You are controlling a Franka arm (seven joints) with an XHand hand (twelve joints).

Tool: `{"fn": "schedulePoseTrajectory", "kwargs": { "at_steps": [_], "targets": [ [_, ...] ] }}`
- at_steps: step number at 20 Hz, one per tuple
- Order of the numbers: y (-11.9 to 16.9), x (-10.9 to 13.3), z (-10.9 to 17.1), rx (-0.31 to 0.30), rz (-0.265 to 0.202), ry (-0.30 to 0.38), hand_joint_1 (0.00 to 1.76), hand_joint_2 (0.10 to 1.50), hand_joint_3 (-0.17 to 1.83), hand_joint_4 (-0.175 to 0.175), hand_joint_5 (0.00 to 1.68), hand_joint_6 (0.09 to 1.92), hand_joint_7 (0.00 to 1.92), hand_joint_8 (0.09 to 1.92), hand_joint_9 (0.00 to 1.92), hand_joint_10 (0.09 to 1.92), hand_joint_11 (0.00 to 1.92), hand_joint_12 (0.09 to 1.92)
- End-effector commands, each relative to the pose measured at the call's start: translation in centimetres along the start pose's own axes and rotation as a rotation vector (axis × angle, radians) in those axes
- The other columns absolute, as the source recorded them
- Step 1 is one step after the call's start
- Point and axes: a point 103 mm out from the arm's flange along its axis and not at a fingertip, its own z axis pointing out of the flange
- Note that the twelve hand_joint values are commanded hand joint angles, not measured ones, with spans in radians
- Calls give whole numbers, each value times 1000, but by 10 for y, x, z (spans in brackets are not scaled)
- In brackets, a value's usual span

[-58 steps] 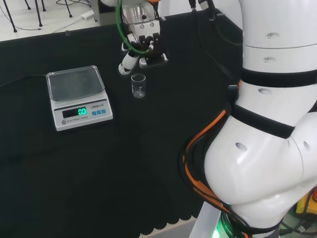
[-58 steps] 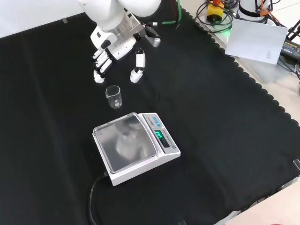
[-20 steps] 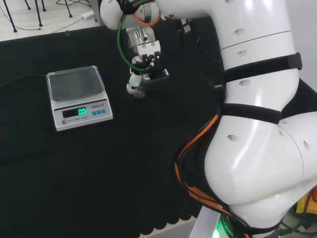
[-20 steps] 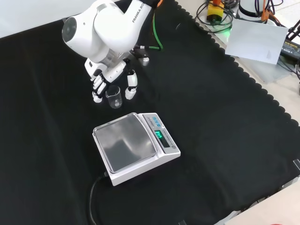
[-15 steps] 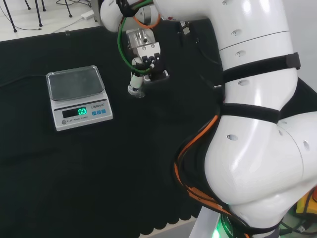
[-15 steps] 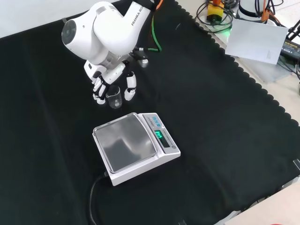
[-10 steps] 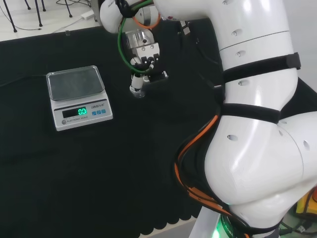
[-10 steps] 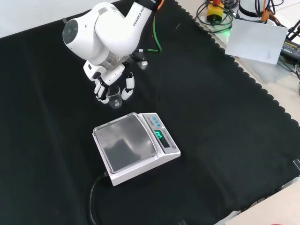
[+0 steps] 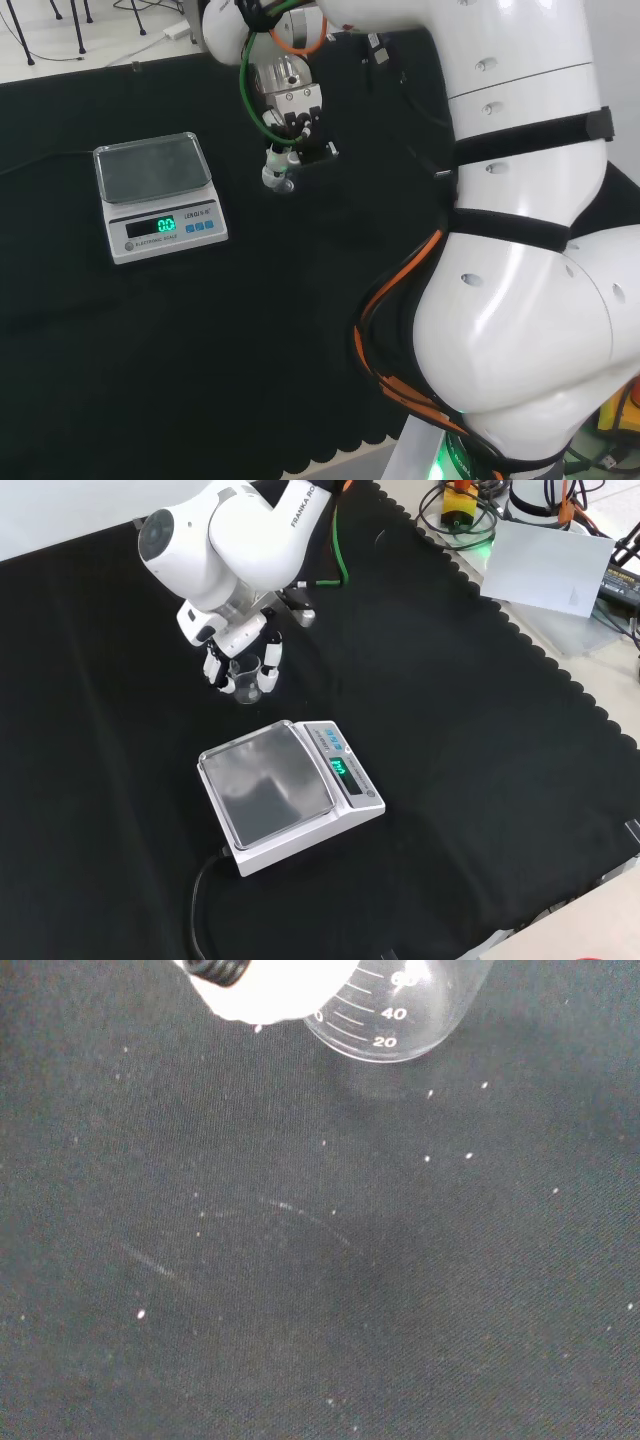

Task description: Pick up the beaker.

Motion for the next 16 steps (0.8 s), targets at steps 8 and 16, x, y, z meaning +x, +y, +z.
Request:
{"fn": "schedulePoseTrajectory", "kwargs": {
  "at_steps": [8,16],
  "targets": [
    [-23,-9,-36,7,-42,-34,1085,1229,37,-175,736,1368,795,1076,978,949,1018,1112],
    [-51,-7,-71,11,-75,-61,1085,1232,32,-175,736,1369,794,1082,976,954,1019,1116]
  ]
}}
